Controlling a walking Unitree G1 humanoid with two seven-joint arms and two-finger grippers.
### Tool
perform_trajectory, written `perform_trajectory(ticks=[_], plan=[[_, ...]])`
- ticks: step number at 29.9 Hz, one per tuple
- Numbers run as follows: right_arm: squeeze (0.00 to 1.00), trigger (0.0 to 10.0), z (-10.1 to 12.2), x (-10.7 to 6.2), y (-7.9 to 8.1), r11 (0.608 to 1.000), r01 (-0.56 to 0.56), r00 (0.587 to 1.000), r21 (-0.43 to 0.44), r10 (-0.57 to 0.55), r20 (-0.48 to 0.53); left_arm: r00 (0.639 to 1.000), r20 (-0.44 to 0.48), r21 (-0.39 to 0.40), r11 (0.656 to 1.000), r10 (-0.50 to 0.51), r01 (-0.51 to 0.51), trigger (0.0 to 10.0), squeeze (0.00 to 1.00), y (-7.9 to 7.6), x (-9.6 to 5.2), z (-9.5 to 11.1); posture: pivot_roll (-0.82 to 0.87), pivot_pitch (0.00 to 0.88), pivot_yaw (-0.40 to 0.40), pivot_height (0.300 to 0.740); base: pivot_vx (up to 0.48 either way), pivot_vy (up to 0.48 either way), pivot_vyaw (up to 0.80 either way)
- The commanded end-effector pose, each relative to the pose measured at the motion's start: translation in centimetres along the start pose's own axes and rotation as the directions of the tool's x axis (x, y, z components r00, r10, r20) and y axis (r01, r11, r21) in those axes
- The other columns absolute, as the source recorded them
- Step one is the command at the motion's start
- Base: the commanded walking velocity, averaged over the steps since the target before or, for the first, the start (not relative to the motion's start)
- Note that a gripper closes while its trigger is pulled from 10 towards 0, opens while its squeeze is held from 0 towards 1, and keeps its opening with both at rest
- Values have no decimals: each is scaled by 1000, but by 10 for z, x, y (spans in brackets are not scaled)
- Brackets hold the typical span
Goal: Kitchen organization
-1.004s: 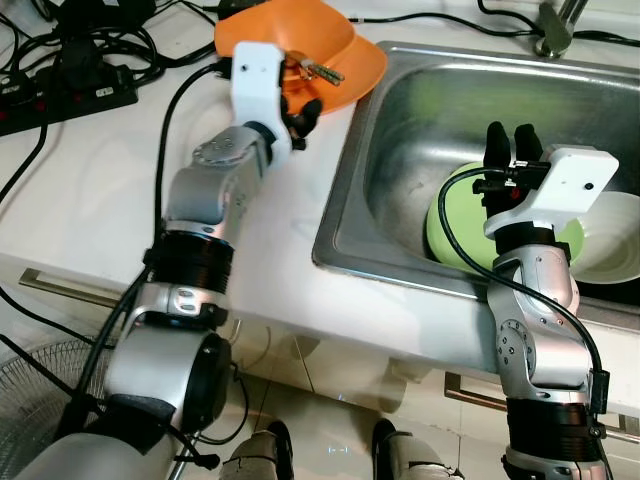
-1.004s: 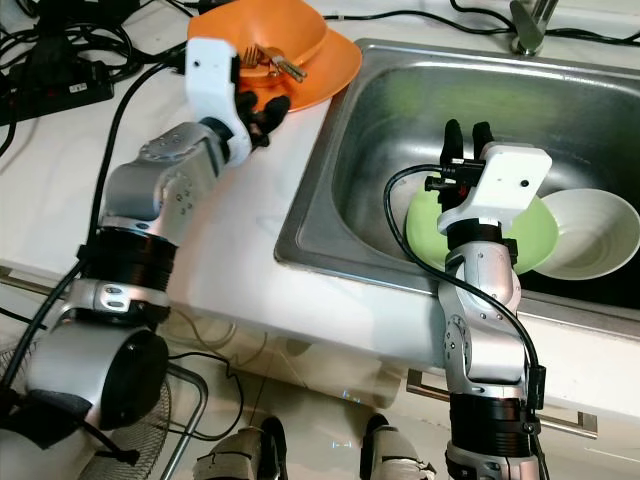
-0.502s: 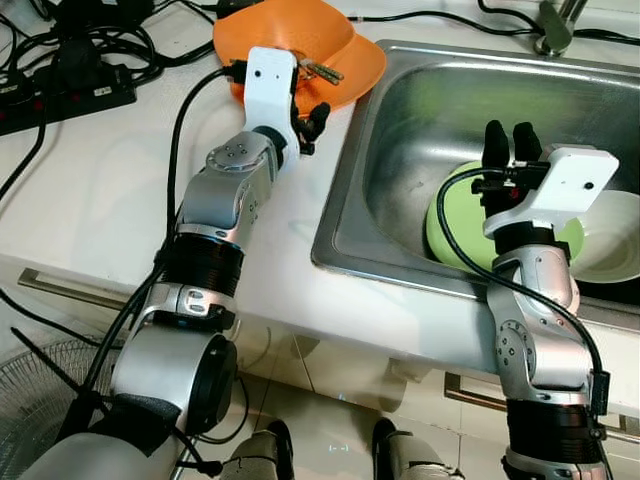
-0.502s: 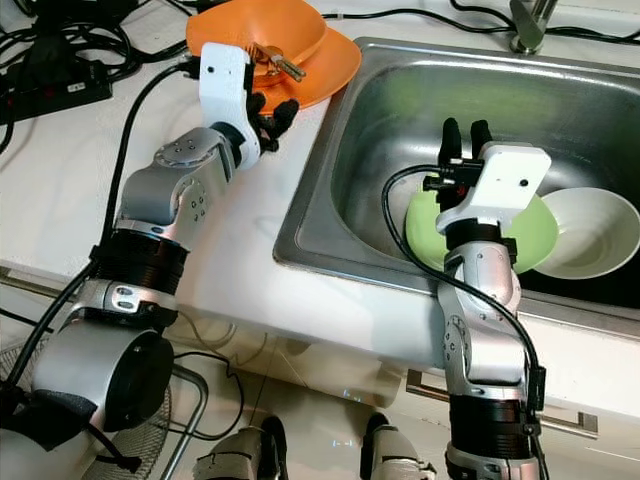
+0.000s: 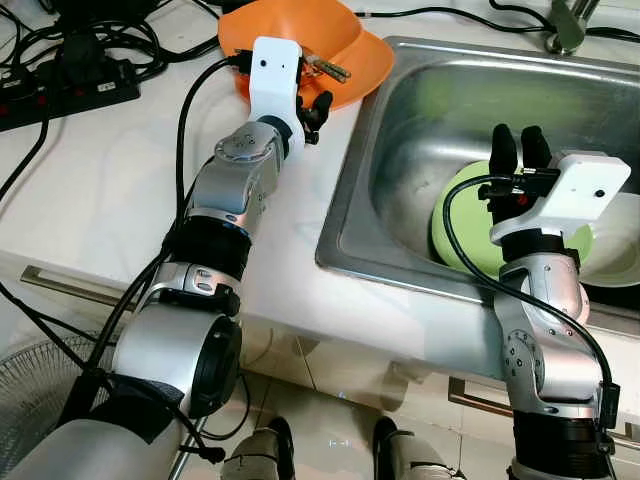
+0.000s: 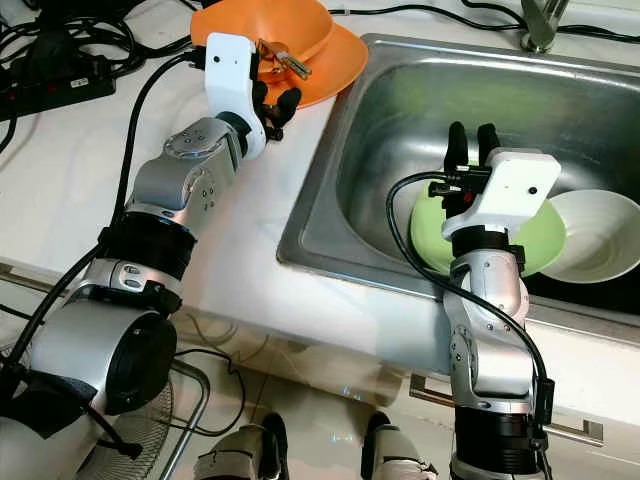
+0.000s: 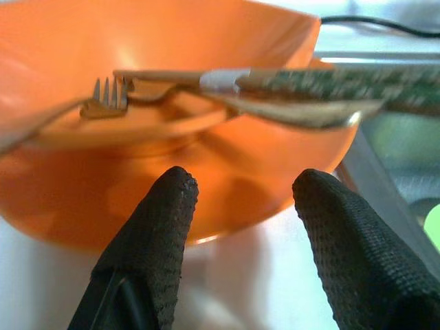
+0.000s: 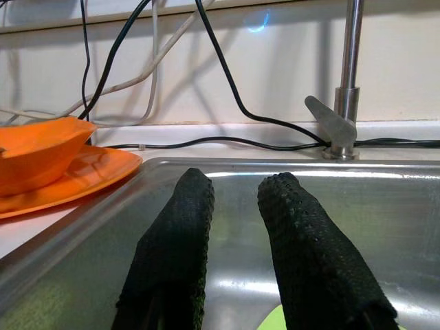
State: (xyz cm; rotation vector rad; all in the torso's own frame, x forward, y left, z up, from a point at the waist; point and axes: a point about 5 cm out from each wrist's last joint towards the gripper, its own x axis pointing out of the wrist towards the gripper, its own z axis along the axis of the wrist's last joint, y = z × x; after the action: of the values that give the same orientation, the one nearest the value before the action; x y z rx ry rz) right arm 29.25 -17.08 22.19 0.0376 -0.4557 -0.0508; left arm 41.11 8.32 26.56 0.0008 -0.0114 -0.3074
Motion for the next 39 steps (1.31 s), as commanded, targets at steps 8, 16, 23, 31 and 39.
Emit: perform_trajectory(ticks=[8,16,23,31,39], plan=[[0,10000,-7,-14,-10,999,31,997,-16,-32,-64,999,15,-3,999,32,-32,10000,0,7,10,13,-189,254,100,740,0,0,0],[0,10000,-3,-21,-18,998,55,996,-43,-59,-73,998,4,-9,998,64,-64,10000,0,10,12,14,-228,275,93,740,0,0,0],[0,10000,-1,-24,-20,997,46,995,-56,-50,-84,995,14,-40,995,96,-95,10000,0,13,14,19,-244,286,76,740,0,0,0],[0,10000,2,-31,-22,997,47,993,-68,-54,-103,991,3,-76,988,132,-131,10000,0,16,14,19,-263,306,75,740,0,0,0],[0,10000,4,-40,-25,995,65,990,-75,-74,-121,980,-61,-102,975,192,-197,10000,0,22,13,6,-277,329,78,740,0,0,0]])
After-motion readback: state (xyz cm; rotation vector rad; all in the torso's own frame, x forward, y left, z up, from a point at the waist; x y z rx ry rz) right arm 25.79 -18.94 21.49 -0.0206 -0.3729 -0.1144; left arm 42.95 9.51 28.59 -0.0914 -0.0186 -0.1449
